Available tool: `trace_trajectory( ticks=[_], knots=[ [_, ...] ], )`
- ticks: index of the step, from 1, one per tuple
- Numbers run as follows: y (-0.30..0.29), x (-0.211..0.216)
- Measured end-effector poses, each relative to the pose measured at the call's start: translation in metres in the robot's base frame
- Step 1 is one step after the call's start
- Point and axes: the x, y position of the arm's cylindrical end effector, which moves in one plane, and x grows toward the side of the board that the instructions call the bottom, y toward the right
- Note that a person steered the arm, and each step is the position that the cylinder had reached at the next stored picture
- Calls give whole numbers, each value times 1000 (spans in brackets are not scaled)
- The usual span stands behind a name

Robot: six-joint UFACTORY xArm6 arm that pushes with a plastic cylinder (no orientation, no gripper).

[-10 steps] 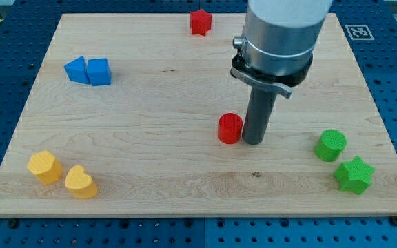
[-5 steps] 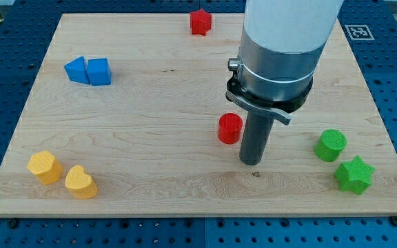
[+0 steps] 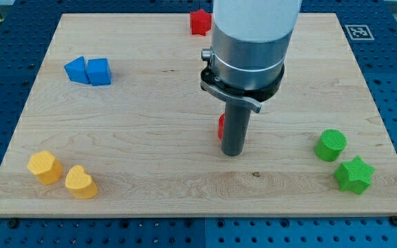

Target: Place the red circle to the right of the red star

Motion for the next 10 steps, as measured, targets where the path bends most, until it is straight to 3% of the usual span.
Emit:
trace_trajectory(
  ticks=[6,10],
  knots=[
    [0,-136],
    [-16,-136]
  ],
)
